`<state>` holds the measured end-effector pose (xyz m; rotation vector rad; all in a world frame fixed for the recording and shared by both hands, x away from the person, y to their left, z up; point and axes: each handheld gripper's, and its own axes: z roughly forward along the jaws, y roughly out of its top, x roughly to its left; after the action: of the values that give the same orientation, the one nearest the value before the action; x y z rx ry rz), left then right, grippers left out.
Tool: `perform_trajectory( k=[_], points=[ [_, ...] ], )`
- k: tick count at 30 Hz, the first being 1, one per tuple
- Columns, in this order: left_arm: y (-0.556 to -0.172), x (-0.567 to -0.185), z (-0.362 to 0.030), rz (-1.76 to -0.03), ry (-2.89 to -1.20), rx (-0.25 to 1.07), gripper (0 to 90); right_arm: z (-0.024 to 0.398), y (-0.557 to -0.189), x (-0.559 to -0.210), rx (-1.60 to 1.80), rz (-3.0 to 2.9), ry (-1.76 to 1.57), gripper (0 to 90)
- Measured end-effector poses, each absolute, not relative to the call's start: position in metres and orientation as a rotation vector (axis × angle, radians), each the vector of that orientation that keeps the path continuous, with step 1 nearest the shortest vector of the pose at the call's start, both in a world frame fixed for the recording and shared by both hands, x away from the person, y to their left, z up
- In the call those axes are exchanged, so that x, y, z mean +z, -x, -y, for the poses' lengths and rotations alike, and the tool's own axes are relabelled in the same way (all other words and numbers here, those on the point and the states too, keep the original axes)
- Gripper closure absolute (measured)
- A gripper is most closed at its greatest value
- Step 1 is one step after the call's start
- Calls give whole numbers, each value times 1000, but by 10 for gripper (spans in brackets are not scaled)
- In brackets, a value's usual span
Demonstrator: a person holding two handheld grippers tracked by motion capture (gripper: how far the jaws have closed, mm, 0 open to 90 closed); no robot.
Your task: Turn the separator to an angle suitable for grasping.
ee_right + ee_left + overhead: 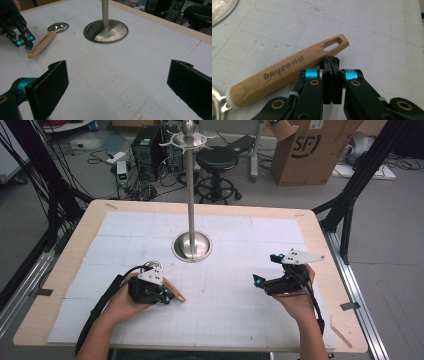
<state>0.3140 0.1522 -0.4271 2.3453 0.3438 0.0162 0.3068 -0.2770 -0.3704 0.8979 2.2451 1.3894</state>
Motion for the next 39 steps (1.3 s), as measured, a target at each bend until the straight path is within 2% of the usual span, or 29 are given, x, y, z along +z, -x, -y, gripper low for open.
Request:
perform_trajectory(
  k=[19,39],
  points=[
    [-336,-426,-113,-443,-2346,67,896,279,-307,-374,1382,-2252,-911,24],
    [-362,-426,-103,-552,-2354,151,897,278,-308,-377,1371,-2262,-914,24]
  ],
)
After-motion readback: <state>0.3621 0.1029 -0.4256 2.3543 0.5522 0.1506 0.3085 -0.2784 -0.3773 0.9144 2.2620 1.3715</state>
